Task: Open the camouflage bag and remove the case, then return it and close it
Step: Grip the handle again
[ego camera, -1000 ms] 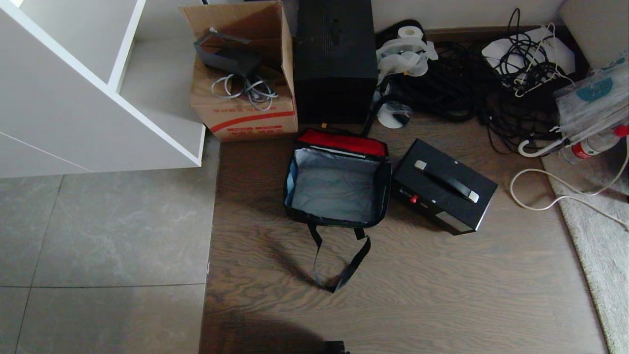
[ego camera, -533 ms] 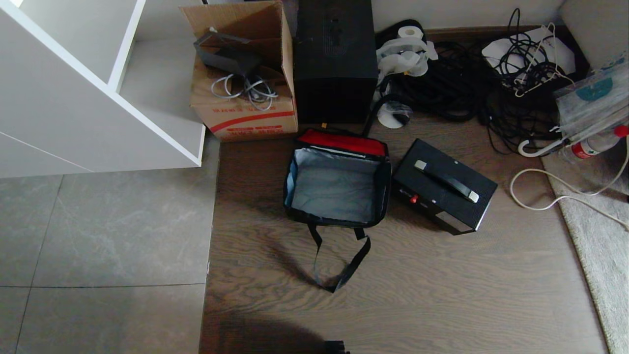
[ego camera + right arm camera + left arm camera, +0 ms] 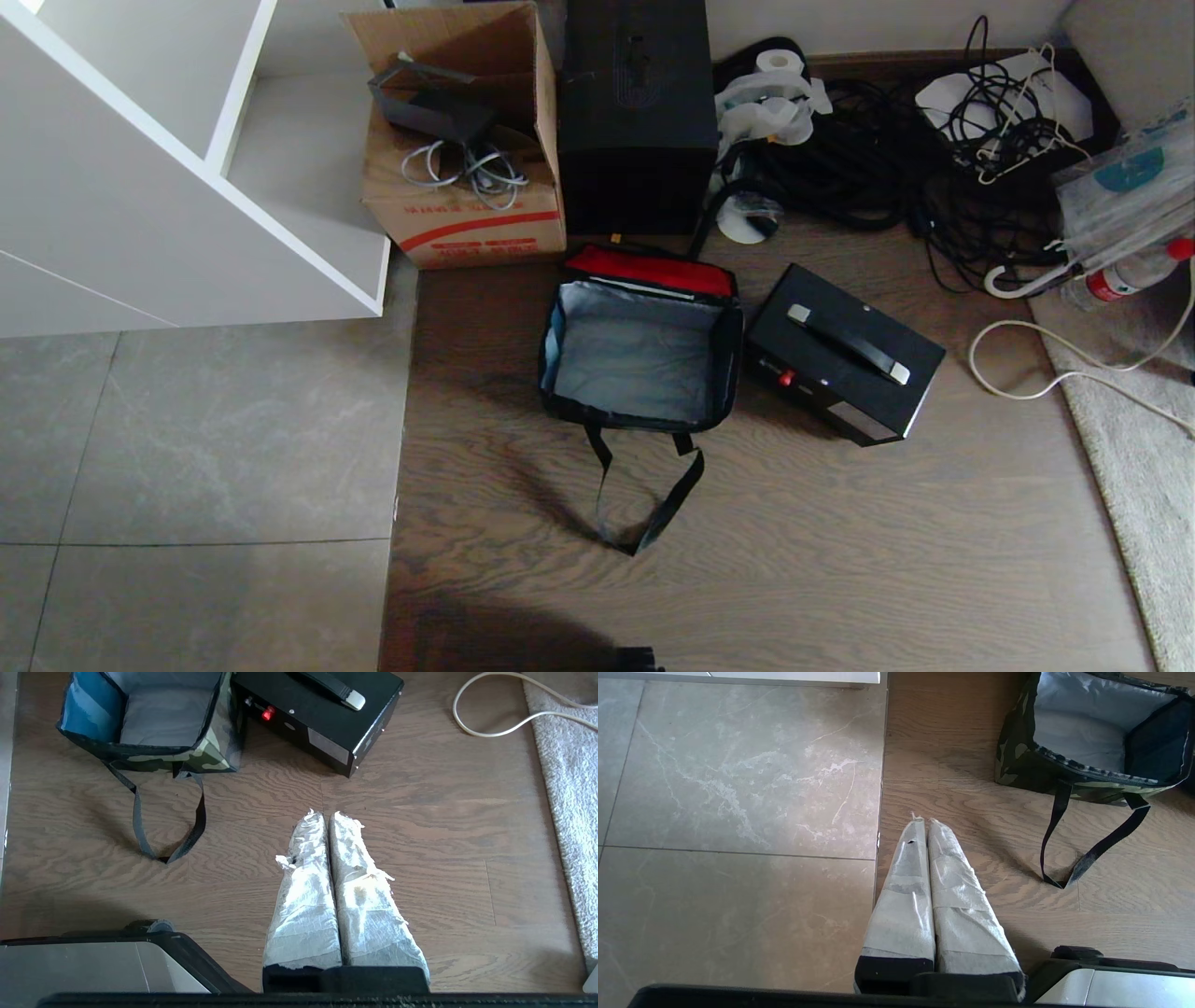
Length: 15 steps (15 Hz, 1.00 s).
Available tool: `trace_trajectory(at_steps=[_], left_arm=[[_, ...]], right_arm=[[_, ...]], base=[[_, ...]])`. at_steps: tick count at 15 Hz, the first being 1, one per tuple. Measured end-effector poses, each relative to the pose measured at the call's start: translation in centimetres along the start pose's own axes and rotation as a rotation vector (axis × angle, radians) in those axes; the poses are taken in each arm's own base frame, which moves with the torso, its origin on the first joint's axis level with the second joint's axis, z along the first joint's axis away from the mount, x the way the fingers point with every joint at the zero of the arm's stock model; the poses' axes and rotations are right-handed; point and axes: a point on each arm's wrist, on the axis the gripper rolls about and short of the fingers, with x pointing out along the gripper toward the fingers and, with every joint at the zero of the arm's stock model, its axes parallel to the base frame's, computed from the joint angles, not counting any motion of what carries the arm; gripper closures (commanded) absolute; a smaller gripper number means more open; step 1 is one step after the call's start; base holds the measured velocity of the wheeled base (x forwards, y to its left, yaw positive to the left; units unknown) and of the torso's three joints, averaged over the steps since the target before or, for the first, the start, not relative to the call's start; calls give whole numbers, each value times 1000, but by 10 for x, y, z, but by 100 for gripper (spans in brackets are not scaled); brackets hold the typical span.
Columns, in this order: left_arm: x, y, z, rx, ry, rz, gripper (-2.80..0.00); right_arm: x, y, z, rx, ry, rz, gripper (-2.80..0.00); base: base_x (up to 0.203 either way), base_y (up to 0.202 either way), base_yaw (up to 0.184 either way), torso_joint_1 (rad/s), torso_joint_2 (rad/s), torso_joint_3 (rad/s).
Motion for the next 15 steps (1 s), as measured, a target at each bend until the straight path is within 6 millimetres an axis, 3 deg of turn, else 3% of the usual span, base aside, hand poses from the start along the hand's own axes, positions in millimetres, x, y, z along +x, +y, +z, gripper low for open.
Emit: trace_trajectory(at_steps=[15], left_arm=[[0, 0, 0, 1, 0, -1, 0]], right_arm=[[0, 0, 0, -2, 1, 0, 0]], base=[[0, 0, 0, 0, 0, 0]])
